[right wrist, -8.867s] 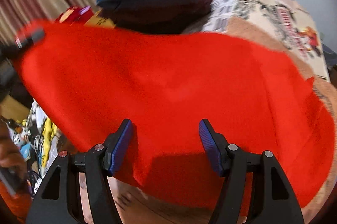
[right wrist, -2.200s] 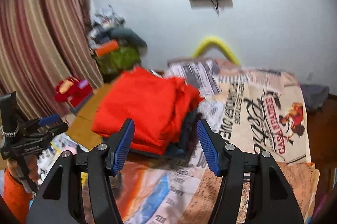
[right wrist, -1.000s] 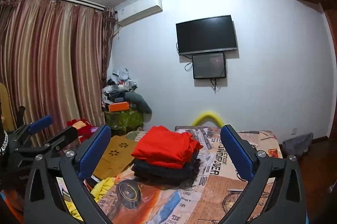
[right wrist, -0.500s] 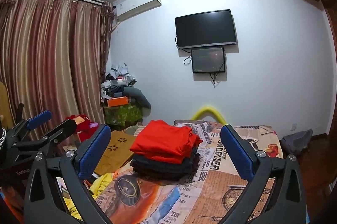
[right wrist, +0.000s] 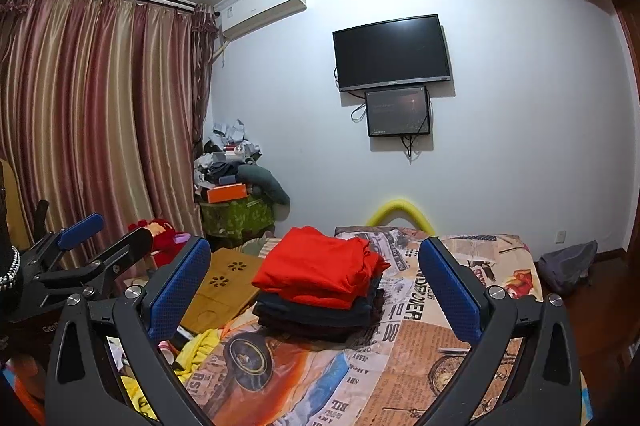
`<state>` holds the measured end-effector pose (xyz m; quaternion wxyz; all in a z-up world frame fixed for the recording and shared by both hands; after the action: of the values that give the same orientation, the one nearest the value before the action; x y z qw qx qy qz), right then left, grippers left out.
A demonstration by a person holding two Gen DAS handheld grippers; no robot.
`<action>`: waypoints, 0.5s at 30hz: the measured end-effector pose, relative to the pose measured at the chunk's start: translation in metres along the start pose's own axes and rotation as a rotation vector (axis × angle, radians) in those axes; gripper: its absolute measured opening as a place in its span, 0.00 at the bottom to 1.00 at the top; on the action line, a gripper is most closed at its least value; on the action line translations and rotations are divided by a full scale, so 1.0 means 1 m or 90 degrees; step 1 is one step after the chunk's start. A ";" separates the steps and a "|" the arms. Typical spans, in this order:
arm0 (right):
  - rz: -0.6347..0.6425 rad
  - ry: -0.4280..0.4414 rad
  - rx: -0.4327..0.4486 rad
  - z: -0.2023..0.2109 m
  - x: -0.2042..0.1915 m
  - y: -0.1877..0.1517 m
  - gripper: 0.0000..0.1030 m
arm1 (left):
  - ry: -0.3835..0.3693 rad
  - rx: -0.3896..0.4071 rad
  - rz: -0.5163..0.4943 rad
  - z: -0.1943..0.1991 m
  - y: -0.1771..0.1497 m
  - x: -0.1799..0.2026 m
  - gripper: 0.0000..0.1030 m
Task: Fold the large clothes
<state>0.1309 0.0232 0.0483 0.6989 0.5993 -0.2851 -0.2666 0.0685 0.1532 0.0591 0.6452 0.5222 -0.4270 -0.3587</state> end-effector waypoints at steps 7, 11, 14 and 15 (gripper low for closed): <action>0.004 -0.003 -0.004 0.000 0.000 0.001 1.00 | -0.001 -0.006 0.006 -0.002 -0.003 0.001 1.00; -0.001 0.001 -0.007 -0.001 0.000 0.002 1.00 | -0.002 -0.007 0.007 -0.002 -0.004 0.001 1.00; 0.002 -0.002 -0.008 -0.002 0.001 0.003 1.00 | -0.002 -0.009 0.008 -0.002 -0.005 0.001 1.00; 0.002 -0.003 -0.008 -0.002 0.001 0.002 1.00 | -0.003 -0.009 0.009 -0.002 -0.005 0.002 1.00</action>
<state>0.1330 0.0243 0.0502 0.7026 0.5934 -0.2863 -0.2688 0.0708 0.1514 0.0540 0.6505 0.5138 -0.4293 -0.3585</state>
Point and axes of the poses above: each gripper's, at about its wrist camera, not at the fingertips, and z roughly against the way its jaws point, x to its right, y to its top, the point moved 5 cm from there along -z, roughly the way its jaws point, and after that the axes turned 9 degrees about z, right-handed, at the moved point
